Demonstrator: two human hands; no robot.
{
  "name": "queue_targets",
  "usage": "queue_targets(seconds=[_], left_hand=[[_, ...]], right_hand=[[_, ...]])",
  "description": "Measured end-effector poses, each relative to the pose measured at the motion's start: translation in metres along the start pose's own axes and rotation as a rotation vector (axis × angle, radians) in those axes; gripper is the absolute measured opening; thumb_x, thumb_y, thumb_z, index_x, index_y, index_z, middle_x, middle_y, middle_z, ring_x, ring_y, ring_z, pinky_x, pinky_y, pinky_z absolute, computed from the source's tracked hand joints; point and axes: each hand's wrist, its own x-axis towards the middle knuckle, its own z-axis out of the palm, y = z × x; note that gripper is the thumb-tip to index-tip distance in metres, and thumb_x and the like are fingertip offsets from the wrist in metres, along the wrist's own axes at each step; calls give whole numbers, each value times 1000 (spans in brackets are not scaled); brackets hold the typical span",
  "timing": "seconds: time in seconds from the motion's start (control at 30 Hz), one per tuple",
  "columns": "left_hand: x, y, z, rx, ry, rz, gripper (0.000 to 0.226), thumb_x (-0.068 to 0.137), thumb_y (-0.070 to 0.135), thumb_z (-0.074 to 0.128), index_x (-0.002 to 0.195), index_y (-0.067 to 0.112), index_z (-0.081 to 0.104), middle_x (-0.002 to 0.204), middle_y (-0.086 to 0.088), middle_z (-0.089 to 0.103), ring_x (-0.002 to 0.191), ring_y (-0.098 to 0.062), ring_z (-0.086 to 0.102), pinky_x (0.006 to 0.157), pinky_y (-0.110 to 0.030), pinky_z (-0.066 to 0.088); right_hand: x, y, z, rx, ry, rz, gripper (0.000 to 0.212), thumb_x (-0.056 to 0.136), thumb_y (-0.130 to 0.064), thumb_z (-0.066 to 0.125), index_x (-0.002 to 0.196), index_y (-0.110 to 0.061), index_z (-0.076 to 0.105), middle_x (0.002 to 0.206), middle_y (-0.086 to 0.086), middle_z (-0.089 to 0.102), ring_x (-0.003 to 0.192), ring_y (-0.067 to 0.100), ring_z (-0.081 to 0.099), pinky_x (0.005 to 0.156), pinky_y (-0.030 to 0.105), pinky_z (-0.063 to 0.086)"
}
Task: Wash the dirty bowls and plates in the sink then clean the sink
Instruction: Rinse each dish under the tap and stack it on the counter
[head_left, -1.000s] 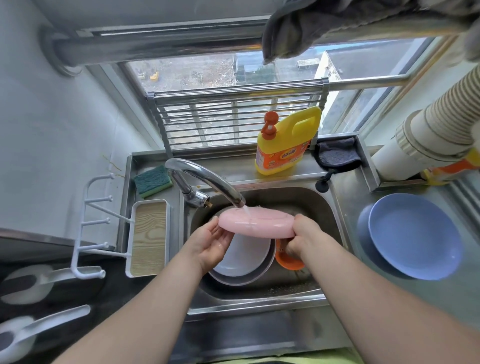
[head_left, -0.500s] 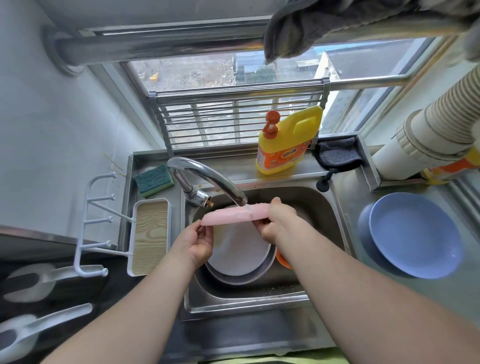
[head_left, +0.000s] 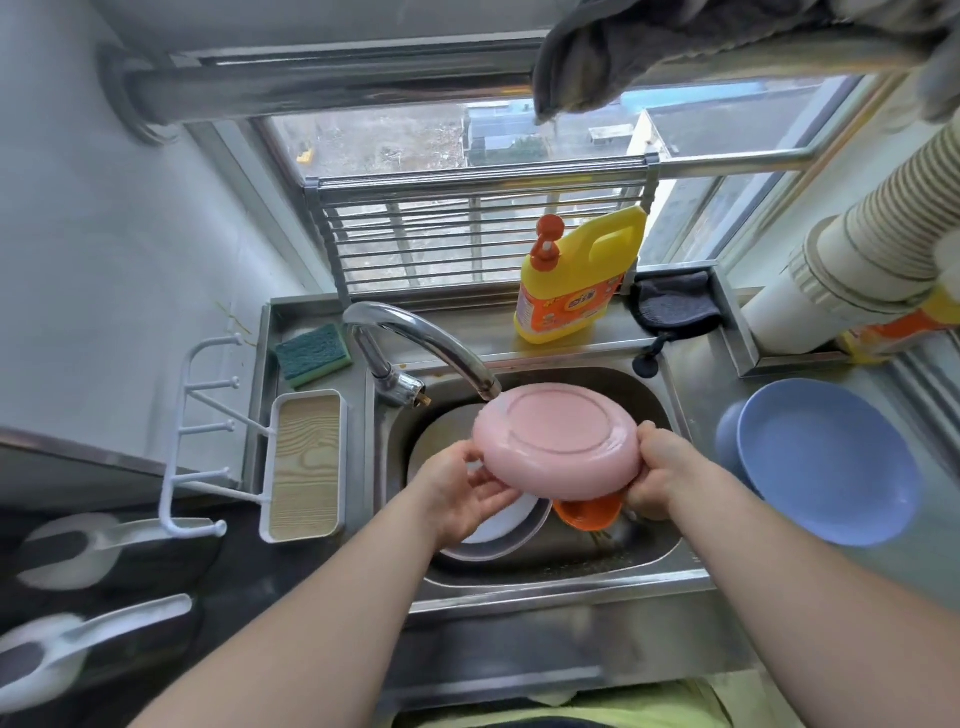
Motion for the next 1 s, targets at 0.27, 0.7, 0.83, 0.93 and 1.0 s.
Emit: queue_targets(seconds=[0.27,0.7,0.83,0.93,1.0], left_hand=[[-12,-5,-70,230,86,-74,40,101,29,61,134,6,60,122,-30,68,101,-44,76,86,-50,63],[-5,-4,-73,-186,-65,-255,84,97,78,36,138,5,46,144,-42,46,121,-71,53,95,-79,48],[-5,-3,-36,-188,-54,-160,80,105,68,38,134,-5,52,141,-29,54,120,-59,60,104,-75,44],[-7,1,-14,-48,37,-10,31,103,13,41,120,-5,59,118,-22,60,98,-40,64,95,-54,56],[-10,5,-10,15,111,71,35,94,-5,35,123,-1,55,114,-23,58,92,-35,62,74,-42,60]], right_hand=[[-4,59,21,-128,-77,-82,20,106,-26,49,105,-23,68,106,9,78,99,34,72,91,65,55],[-4,54,2,-342,-168,-262,33,115,-29,31,106,-21,61,101,9,70,83,26,65,68,43,59],[-11,33,-22,-158,-218,-241,36,114,-37,34,96,-17,58,63,3,62,63,20,59,60,36,55],[-4,34,-26,-61,-228,-201,48,111,-47,38,107,-9,67,82,12,67,81,29,62,82,43,54],[4,41,-26,-96,-254,-158,49,110,-42,44,133,-4,64,108,20,71,100,35,65,99,50,52]])
